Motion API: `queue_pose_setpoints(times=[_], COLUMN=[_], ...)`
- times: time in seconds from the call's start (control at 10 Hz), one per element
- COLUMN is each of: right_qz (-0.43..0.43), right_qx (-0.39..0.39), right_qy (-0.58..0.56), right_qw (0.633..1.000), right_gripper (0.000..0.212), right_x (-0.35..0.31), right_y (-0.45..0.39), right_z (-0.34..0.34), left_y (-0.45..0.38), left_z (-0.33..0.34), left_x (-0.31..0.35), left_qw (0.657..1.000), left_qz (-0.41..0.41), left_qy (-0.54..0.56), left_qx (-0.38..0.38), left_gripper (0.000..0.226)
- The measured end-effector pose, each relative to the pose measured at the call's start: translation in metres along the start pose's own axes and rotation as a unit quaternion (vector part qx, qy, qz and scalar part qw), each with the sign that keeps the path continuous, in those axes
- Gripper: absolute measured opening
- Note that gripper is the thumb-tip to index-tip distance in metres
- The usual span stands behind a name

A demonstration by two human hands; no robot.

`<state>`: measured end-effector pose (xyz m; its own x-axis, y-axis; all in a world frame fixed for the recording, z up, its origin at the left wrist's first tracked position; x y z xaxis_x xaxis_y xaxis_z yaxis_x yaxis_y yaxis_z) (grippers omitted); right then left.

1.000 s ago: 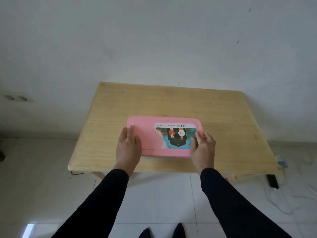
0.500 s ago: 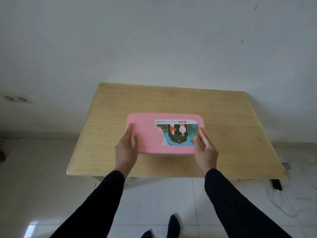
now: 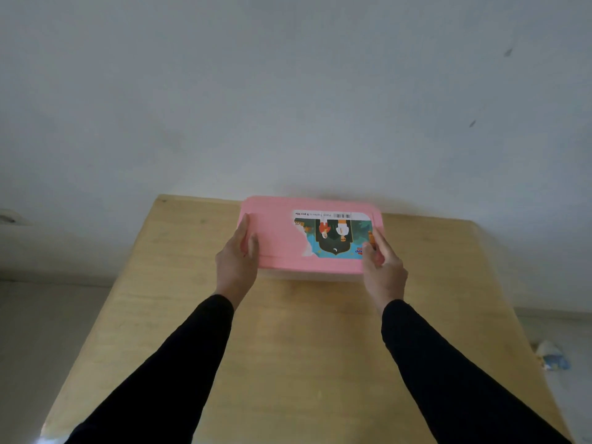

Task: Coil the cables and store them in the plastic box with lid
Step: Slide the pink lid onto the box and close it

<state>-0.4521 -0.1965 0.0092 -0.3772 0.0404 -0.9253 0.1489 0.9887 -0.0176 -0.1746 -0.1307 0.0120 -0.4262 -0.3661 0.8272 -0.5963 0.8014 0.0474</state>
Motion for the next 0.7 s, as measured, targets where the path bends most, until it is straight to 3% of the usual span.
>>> queue_pose_setpoints(times=[0.4, 0.7], right_qz=[-0.009, -0.004], right_qx=[-0.017, -0.046], right_qy=[0.023, 0.066], right_qw=[1.0, 0.997], right_gripper=[0.038, 0.044], right_x=[0.005, -0.002], right_y=[-0.056, -0.053], right_z=[0.031, 0.031], left_y=[-0.061, -0.062], left_z=[0.022, 0.023], left_x=[0.005, 0.005], left_qw=[1.0, 0.998], left_qz=[-0.017, 0.031], left_qy=[-0.008, -0.025], left_qx=[0.005, -0.056], left_gripper=[0.043, 0.05])
Point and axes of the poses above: each hand's wrist, its own y-axis away from the middle knuckle, its own z-axis out of the palm, x = y × z, the point moved 7 cm from there along -y, towards the middle knuckle, and after that the axes turned 5 degrees about -z, right-handed, at the moved point
